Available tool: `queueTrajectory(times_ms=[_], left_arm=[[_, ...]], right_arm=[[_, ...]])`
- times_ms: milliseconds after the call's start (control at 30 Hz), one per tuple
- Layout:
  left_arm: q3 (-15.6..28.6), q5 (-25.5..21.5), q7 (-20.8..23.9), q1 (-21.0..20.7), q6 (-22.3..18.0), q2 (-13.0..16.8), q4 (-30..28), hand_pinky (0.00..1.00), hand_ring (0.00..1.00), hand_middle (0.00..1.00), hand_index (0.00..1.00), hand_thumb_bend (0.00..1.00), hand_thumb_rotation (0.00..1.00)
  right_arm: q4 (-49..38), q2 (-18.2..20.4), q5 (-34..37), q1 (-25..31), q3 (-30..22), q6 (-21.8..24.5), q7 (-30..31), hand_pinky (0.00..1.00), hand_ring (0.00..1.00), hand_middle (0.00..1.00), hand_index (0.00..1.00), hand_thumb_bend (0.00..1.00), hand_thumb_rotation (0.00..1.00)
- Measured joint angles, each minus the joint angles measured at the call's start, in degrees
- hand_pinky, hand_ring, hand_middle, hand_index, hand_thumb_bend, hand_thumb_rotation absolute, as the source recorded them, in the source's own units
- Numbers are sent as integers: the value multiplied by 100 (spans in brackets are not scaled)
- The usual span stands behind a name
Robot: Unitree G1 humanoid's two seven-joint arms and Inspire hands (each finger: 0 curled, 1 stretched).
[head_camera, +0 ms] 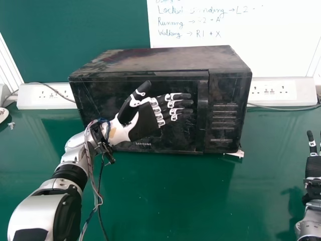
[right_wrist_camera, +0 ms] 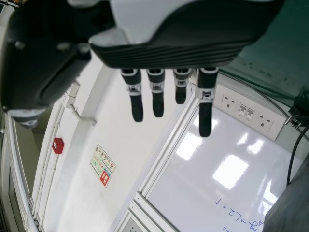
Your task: Open the door of oven
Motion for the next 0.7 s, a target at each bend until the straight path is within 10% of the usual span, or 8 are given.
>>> queueTrajectory(times_ms=[700], left_arm=[[-99, 181, 587, 19, 113, -339, 1, 62, 85, 94, 90, 98, 96]], right_arm=[[1, 2, 2, 0, -2, -5, -13, 82, 91, 93, 87, 100, 94]])
